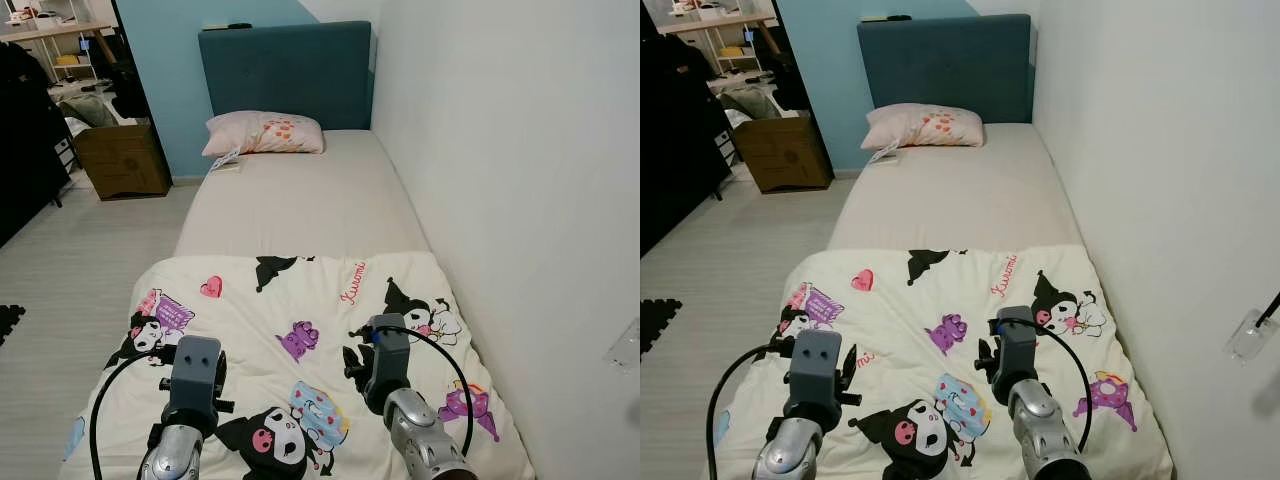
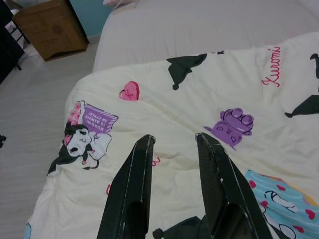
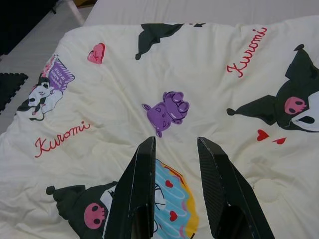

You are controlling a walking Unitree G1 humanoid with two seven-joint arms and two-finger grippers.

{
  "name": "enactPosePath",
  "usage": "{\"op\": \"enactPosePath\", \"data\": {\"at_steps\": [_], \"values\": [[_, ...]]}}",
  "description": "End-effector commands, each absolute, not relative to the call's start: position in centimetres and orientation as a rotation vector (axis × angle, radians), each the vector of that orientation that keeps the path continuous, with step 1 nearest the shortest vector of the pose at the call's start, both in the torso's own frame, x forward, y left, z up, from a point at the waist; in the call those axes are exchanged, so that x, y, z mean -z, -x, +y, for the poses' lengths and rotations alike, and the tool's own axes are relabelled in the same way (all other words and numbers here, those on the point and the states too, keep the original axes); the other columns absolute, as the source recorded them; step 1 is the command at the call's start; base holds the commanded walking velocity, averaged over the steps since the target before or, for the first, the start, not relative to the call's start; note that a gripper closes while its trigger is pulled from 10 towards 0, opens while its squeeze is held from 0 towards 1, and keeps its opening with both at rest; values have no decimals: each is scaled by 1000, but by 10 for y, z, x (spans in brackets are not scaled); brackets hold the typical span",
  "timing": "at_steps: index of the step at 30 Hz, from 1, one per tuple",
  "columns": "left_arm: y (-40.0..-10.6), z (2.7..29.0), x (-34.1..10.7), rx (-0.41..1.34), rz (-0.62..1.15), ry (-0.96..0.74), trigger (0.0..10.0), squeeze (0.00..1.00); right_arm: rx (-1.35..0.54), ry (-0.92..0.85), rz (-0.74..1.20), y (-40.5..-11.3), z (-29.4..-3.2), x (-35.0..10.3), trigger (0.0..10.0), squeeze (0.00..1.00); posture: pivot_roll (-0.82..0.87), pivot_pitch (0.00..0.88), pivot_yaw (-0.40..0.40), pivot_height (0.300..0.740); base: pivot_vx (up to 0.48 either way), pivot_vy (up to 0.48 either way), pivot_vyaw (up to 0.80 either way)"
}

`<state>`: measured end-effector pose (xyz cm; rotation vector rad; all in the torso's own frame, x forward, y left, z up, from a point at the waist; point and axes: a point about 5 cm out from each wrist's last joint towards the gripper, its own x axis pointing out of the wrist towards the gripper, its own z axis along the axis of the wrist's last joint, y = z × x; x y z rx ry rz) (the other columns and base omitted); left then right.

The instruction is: Clean up the room

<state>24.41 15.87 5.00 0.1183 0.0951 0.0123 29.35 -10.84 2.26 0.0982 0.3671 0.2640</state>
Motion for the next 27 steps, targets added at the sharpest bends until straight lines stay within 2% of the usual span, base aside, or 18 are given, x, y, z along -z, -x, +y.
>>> {"op": "enactPosePath", "data": {"at_steps": [1, 6, 27], "values": [[-241, 160, -48, -25, 101, -119, 10000, 0, -270, -109, 365, -294, -105, -23, 10000, 0, -29, 0, 7, 740, 0, -480, 0], [-241, 160, -50, -28, 85, -132, 10000, 0, -273, -107, 364, -294, -105, -23, 10000, 0, -30, 0, 3, 740, 0, -480, 0], [-235, 159, -50, -49, 82, -62, 10000, 0, -292, -95, 365, -295, -103, -23, 10000, 0, -30, 0, -7, 740, 0, 0, 0]]}}
